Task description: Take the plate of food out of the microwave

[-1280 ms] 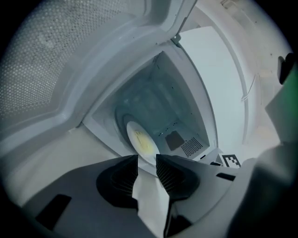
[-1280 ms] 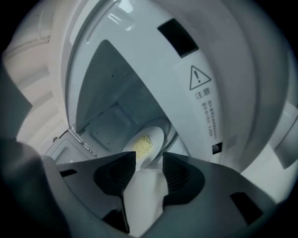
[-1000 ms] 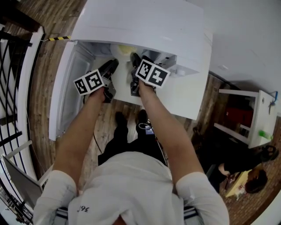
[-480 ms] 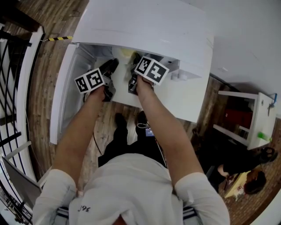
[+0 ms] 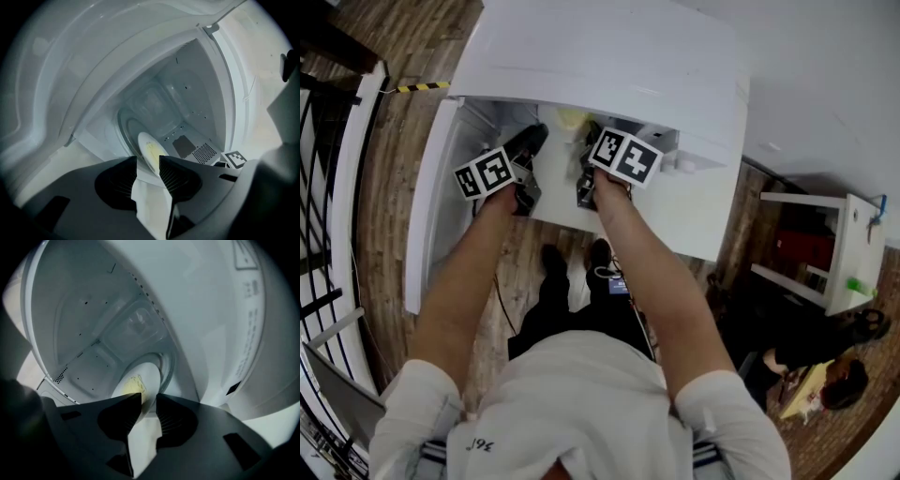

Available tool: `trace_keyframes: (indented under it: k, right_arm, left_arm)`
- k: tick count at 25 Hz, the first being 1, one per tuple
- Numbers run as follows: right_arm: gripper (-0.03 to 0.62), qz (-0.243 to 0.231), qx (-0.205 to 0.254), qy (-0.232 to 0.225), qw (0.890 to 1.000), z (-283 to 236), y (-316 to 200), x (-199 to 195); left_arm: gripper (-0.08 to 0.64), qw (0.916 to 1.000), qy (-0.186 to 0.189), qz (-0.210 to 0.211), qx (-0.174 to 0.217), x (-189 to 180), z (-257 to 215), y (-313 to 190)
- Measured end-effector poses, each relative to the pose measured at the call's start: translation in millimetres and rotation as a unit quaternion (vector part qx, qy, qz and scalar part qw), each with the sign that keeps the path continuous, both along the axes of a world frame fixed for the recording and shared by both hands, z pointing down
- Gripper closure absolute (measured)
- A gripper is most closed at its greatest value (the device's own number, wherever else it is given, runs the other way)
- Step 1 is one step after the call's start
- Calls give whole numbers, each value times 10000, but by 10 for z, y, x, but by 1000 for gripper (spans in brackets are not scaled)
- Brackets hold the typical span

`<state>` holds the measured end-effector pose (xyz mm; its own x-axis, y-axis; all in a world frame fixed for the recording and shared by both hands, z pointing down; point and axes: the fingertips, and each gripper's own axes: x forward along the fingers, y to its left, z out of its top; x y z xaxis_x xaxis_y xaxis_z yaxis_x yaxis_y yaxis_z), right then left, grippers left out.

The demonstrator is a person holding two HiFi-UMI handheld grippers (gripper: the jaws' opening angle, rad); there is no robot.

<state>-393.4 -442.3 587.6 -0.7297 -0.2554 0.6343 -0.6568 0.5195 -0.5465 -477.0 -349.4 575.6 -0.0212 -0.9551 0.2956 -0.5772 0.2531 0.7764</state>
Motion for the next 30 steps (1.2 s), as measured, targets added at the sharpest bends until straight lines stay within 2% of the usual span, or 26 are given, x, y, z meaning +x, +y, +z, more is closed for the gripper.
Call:
trace_keyframes:
  k: [7, 12, 17, 23, 30]
  right_arm:
    - [509, 132, -410, -334, 9985, -25, 63, 187]
    - [512, 175, -548, -383, 9976, -1, 69, 286]
    - [512, 56, -473, -363, 9982, -28, 89, 315]
    - [511, -48, -297, -306, 9991, -72, 95, 377]
    - [512, -108, -171, -375, 9991, -156, 125, 409]
  left_arm:
    - [429, 9993, 116, 197, 302, 95, -49, -46]
    - [429, 9974, 285, 374, 546, 216, -31, -91]
    - [430, 9965, 435, 377, 613, 251, -23, -148]
    - [463, 9974, 370, 422, 460, 324, -4, -102]
    - [492, 9976, 292, 294, 560, 356, -144, -35]
